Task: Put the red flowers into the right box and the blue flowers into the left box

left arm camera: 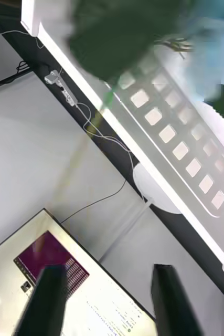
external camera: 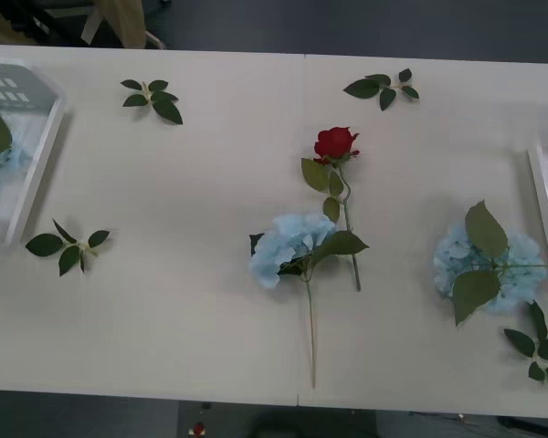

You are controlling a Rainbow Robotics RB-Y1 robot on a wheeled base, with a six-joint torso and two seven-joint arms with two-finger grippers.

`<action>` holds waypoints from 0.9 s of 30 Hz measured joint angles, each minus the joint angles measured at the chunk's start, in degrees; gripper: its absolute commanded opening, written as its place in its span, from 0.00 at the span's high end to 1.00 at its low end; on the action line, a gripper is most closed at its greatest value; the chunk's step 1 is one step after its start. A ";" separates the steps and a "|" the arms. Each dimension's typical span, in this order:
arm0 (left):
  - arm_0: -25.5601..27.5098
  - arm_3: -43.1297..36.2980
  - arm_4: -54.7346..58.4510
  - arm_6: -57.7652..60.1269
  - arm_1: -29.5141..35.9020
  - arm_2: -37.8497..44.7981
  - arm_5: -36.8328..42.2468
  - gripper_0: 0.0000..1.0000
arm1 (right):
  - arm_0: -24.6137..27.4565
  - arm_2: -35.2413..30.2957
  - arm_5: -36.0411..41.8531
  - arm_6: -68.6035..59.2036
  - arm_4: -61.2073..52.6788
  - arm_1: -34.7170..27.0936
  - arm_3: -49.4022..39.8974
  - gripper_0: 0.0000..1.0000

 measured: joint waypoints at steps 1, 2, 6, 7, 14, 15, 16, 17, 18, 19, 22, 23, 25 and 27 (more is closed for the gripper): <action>0.00 0.00 0.01 0.00 0.00 0.00 0.00 0.18 | -0.32 0.42 -1.59 0.00 0.00 -0.85 1.62 1.00; 0.00 0.00 0.05 0.00 0.00 0.00 0.00 0.17 | -0.73 1.10 -3.31 0.01 0.00 -1.79 3.38 1.00; 0.00 -0.11 3.13 0.00 0.00 0.00 1.05 0.11 | -3.06 4.63 -7.97 0.01 0.01 -5.31 10.32 1.00; -0.01 -0.42 4.59 0.00 0.00 0.01 2.17 0.08 | -3.84 5.46 -8.83 0.02 0.05 -6.05 12.04 1.00; 0.00 -10.57 15.44 0.00 -0.02 5.03 17.58 0.03 | -9.49 9.80 -13.19 0.03 2.94 -9.99 24.66 1.00; 0.00 -13.07 17.77 0.00 -0.02 6.50 20.02 0.03 | -10.11 10.06 -13.46 0.03 4.25 -10.20 25.95 1.00; 0.01 -15.64 20.27 0.00 -0.02 7.75 21.77 0.03 | -10.62 10.26 -13.64 0.03 5.29 -10.29 26.89 1.00; 0.01 -17.94 23.07 0.00 -0.03 8.89 22.93 0.03 | -11.05 10.35 -13.76 0.03 6.37 -10.31 27.83 1.00; 0.01 -19.84 25.76 0.00 -0.08 9.78 23.49 0.03 | -11.32 10.36 -13.74 0.03 7.13 -10.31 28.53 1.00; 0.00 -21.25 28.49 0.00 -0.25 10.43 23.83 0.03 | -11.46 10.36 -13.72 0.03 7.82 -10.31 29.21 1.00; 0.00 -22.68 34.01 0.06 -2.49 11.42 24.11 0.03 | -11.46 10.36 -13.58 0.03 9.85 -10.31 30.59 1.00; 0.00 -22.67 35.79 0.31 -3.73 11.51 24.11 0.03 | -11.46 10.36 -13.56 0.03 10.53 -10.31 31.04 1.00; 0.00 -22.66 39.10 2.96 -6.51 11.49 24.06 0.03 | -11.46 10.36 -13.66 0.02 11.10 -10.31 31.73 1.00; 0.00 -22.67 41.28 8.93 -9.61 11.48 23.87 0.03 | -11.46 10.38 -14.43 0.02 11.20 -10.31 32.45 1.00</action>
